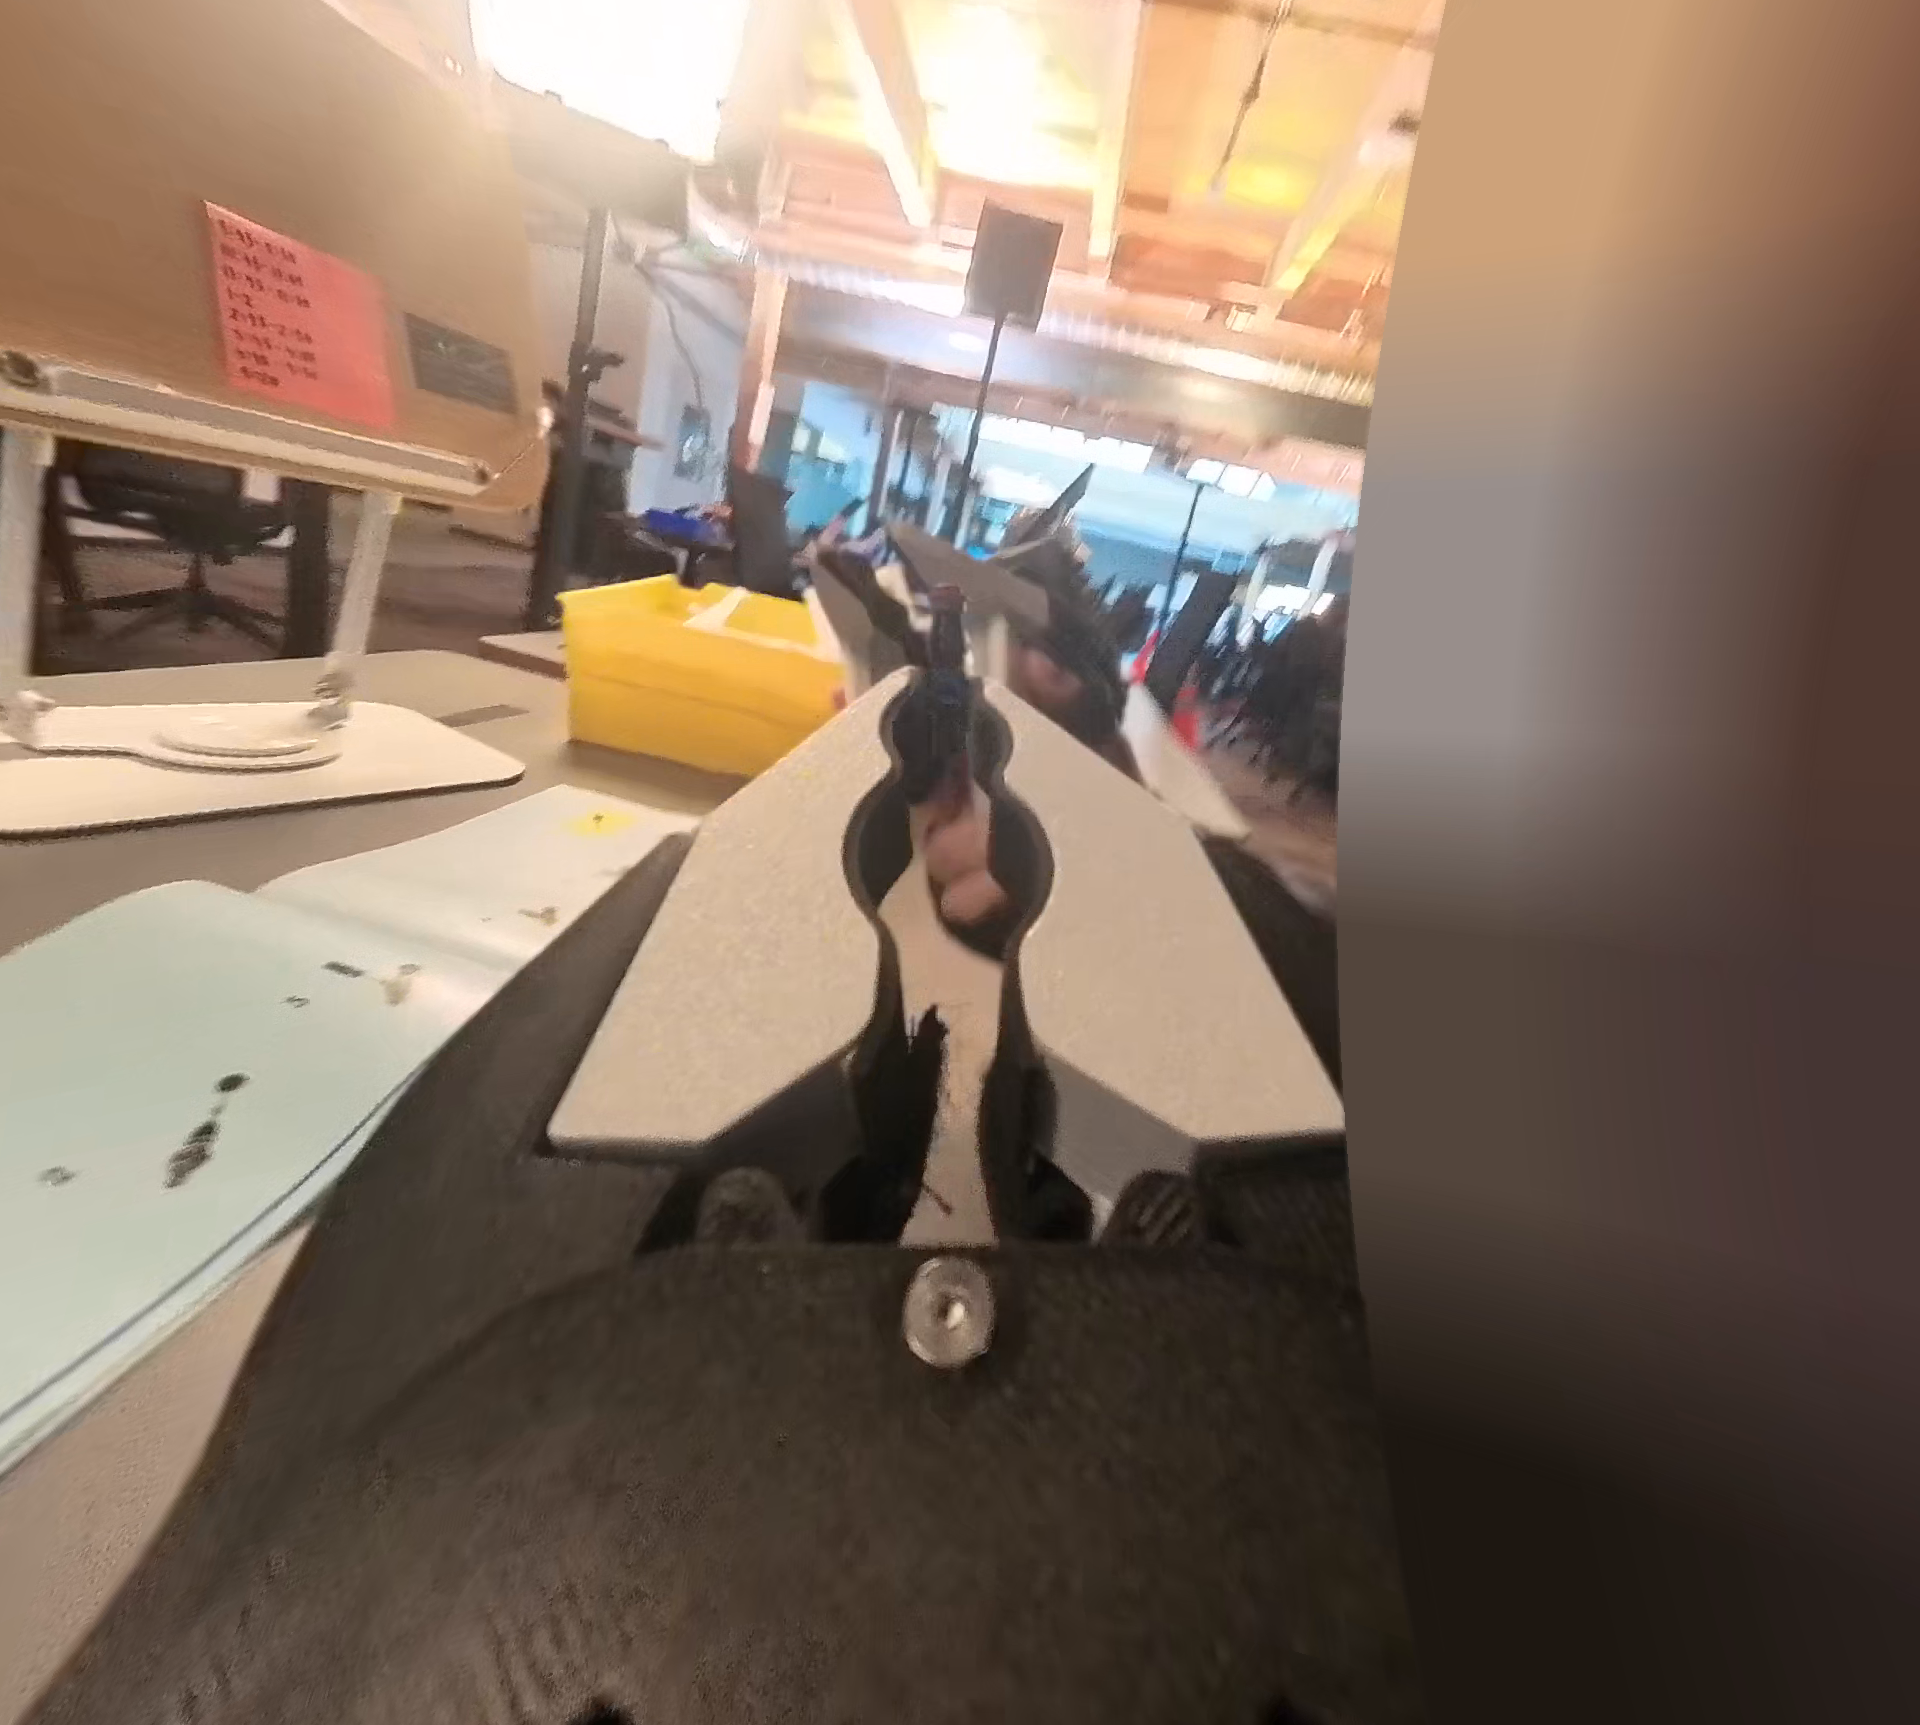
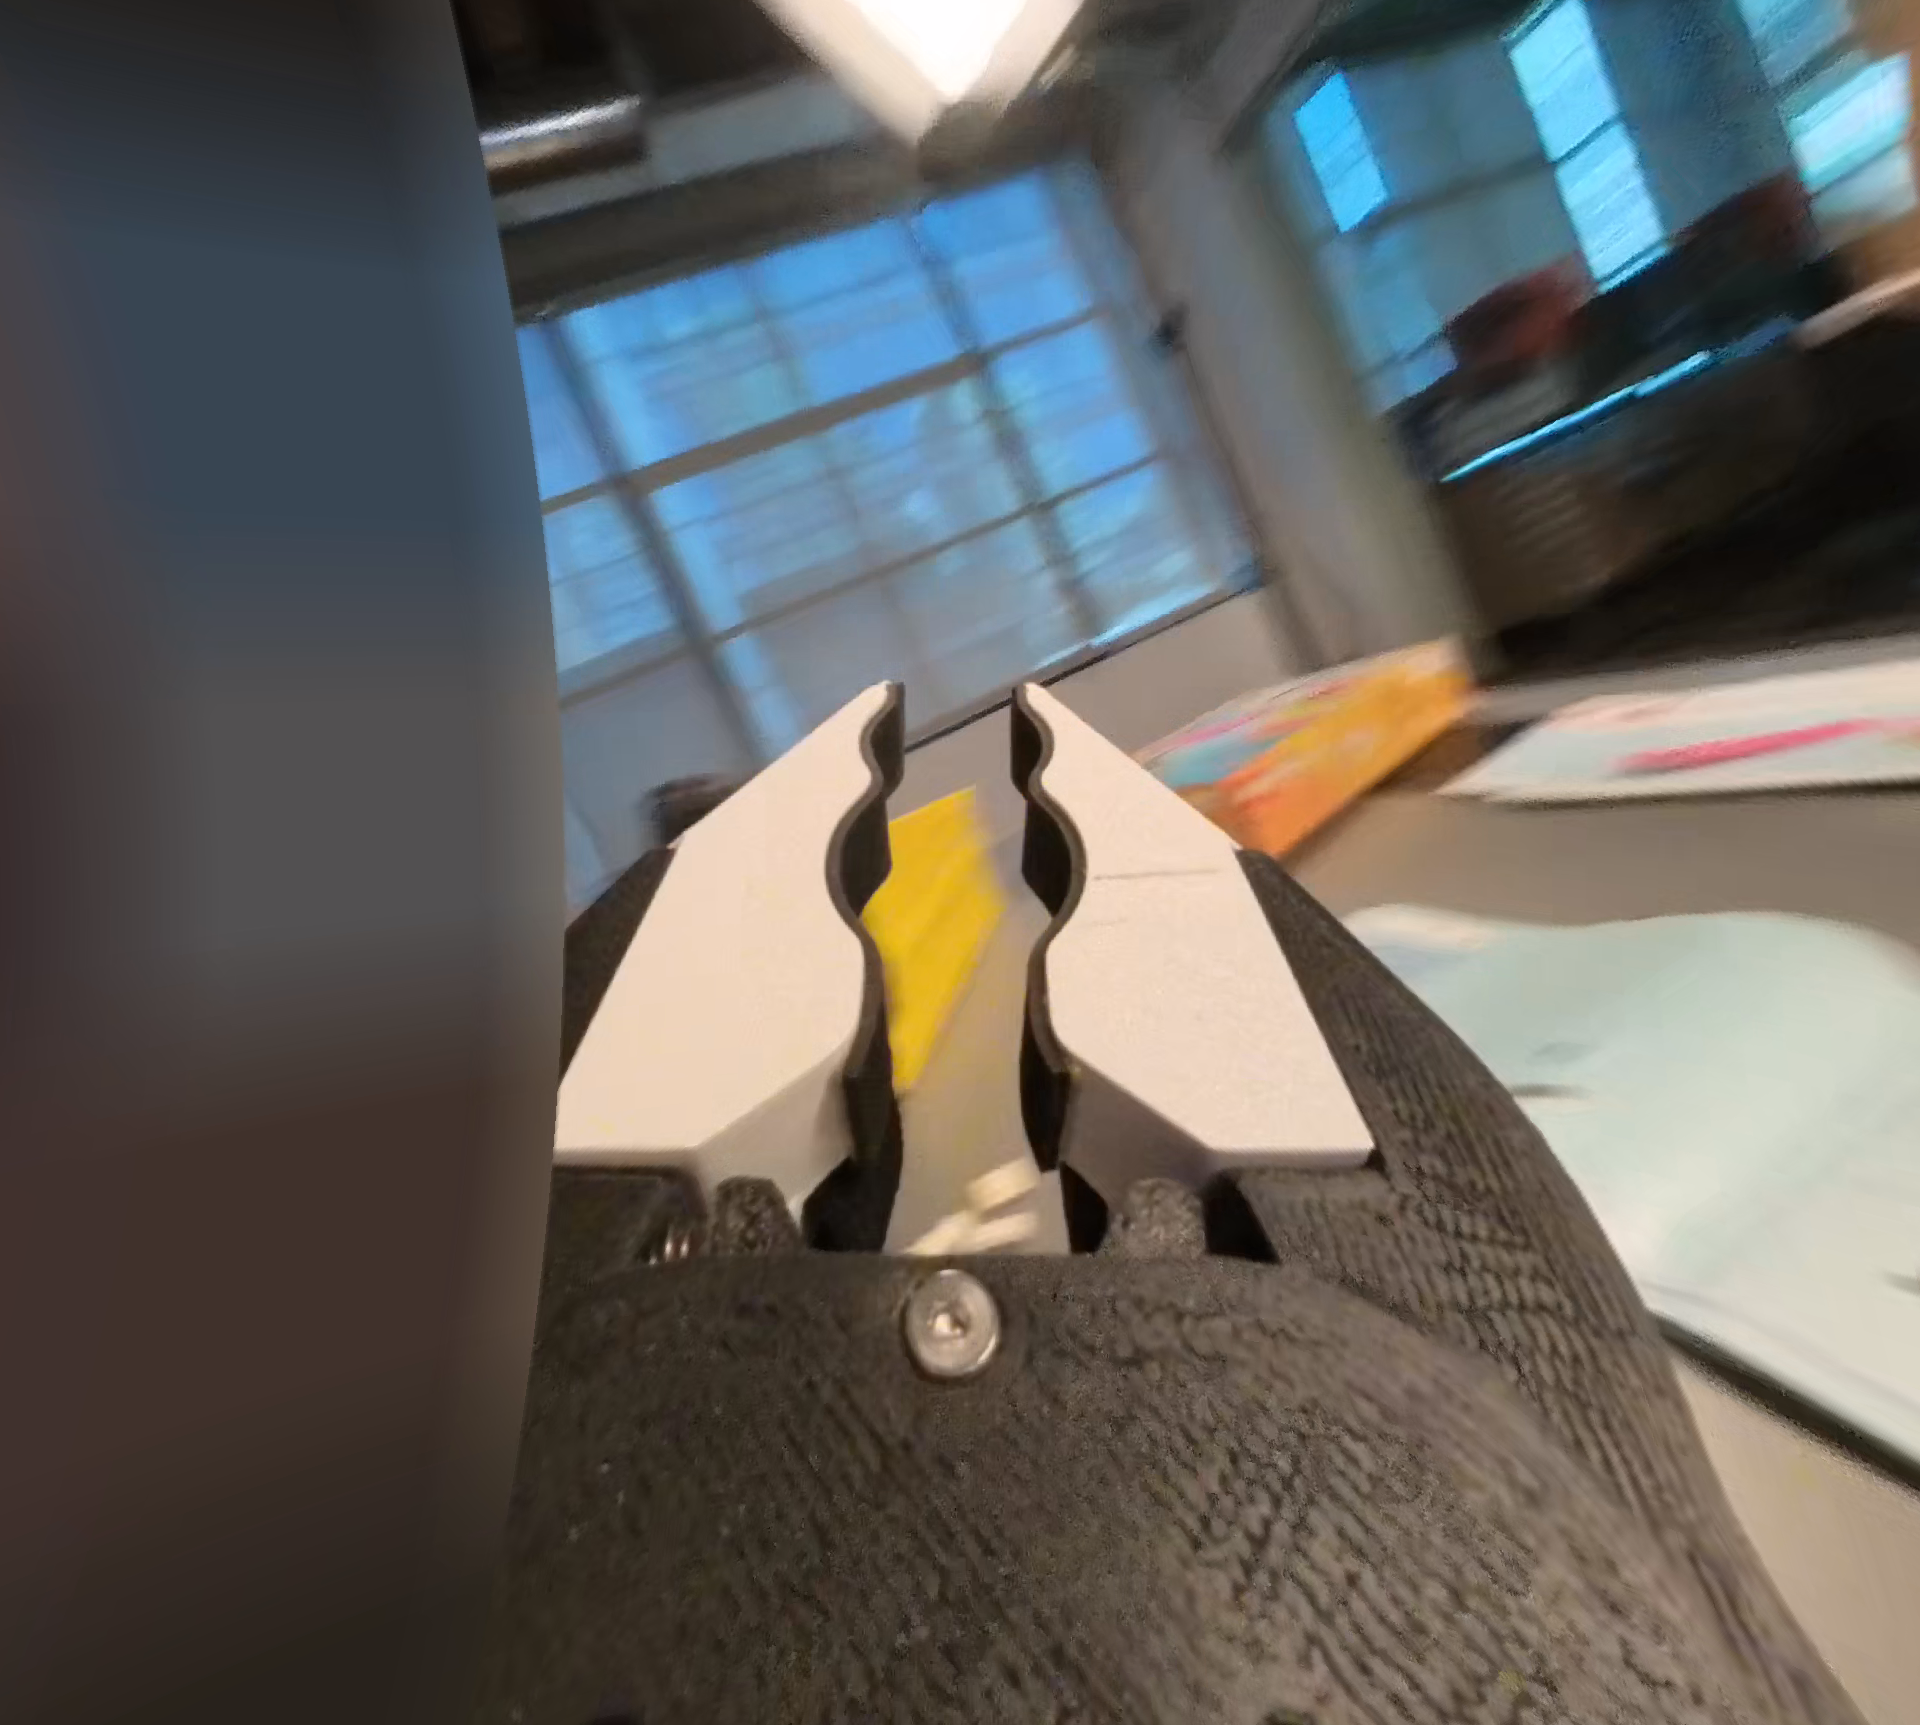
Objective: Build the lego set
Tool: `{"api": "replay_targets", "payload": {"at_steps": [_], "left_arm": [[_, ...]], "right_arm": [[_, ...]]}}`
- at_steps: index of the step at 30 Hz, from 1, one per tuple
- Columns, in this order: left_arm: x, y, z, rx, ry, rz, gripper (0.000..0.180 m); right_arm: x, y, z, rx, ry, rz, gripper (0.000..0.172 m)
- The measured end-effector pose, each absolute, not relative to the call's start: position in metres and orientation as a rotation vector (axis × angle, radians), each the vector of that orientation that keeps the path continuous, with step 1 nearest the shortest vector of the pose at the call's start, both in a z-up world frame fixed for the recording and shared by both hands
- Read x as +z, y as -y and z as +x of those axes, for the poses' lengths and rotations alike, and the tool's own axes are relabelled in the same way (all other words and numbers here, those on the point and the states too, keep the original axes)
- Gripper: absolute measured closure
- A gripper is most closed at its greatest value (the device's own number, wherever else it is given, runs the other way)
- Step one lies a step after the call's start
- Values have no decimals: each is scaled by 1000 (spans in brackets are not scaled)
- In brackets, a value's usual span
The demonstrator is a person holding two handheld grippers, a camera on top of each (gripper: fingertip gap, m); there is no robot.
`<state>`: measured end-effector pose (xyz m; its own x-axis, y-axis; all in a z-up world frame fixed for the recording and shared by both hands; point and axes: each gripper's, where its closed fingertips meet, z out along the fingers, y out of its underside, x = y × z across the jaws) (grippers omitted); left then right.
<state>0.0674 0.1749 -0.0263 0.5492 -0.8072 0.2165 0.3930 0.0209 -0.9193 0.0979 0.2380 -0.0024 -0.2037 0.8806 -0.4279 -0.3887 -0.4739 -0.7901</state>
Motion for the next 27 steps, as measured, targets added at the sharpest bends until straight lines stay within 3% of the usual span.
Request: {"api": "replay_targets", "payload": {"at_steps": [5,10,27], "left_arm": [[-43,-186,69,-736,-452,-1317,175],[-58,-200,52,-636,-375,-1382,175],[-61,-201,54,-628,-379,-1404,175]], "right_arm": [[-7,-327,180,1126,284,-1144,157],[-34,-360,205,721,295,-1188,161],[-45,-359,176,650,460,-1202,171]]}}
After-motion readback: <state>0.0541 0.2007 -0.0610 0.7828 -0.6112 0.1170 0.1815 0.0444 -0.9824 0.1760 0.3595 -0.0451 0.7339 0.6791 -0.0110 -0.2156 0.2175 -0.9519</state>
